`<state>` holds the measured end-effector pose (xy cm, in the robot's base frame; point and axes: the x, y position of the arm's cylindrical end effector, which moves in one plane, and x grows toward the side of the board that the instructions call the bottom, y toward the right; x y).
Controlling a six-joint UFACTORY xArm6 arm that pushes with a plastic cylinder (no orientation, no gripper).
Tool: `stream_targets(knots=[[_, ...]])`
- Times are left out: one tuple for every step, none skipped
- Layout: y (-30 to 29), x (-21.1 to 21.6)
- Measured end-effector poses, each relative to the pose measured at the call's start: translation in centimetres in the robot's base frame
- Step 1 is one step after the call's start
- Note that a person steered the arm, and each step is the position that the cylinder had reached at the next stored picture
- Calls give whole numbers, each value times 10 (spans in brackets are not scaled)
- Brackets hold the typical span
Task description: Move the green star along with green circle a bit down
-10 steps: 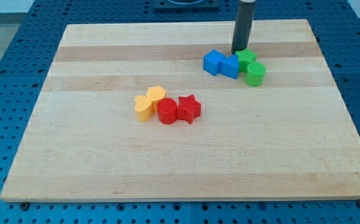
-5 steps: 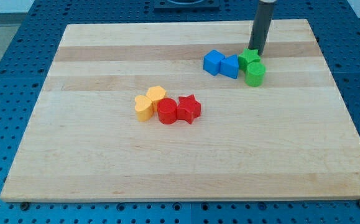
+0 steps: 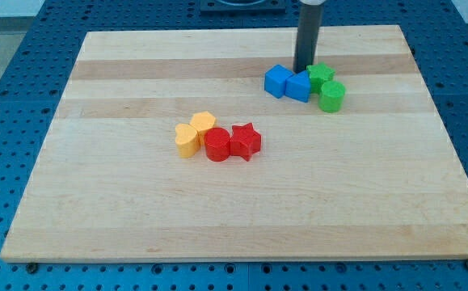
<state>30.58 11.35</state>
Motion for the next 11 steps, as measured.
stream_targets(knots=[[47, 0], [68, 0], [68, 0], [54, 0], [23, 2], [13, 4], [5, 4], [2, 4], [2, 4], [2, 15], [7, 47]])
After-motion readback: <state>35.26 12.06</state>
